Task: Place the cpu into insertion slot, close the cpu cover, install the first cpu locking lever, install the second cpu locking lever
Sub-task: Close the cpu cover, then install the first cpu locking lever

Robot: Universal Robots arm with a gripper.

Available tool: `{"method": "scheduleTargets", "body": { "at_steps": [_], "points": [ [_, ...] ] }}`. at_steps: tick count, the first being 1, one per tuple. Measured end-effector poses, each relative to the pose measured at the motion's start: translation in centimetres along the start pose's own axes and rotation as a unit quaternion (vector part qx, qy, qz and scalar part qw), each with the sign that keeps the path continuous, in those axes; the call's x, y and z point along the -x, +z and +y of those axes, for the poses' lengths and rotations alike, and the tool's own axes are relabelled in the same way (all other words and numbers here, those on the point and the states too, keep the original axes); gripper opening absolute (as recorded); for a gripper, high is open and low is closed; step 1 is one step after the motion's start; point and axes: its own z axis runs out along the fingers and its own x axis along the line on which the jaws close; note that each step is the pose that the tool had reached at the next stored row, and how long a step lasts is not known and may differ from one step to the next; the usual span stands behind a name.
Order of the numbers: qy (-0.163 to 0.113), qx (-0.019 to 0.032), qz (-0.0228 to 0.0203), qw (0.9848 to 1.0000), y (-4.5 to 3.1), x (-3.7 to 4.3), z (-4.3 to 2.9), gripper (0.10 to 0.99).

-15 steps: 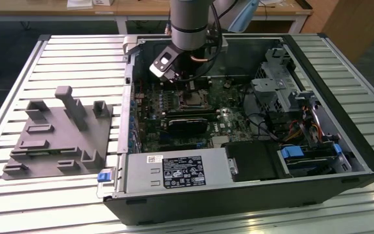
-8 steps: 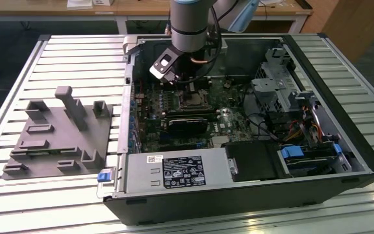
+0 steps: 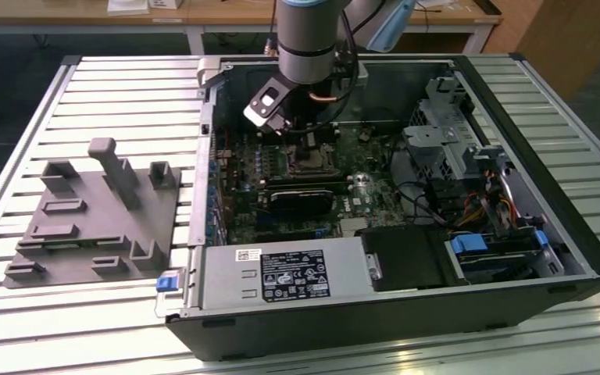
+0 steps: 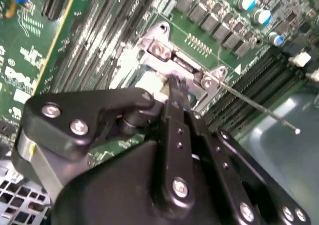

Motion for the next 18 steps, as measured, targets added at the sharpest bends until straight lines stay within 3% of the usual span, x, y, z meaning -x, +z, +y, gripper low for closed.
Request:
{"method": "scheduleTargets", "body": {
  "at_steps": [3, 12, 18],
  "points": [
    [0.000, -0.0006, -0.0006, 1.0000, -0.63, 0.00, 0.03, 0.106],
    [0.000, -0.0008, -0.0007, 1.0000, -0.60, 0.08, 1.14, 0.106],
    [0.000, -0.0013, -0.0006, 1.0000, -0.58, 0.11, 1.48, 0.106]
  ]
}}
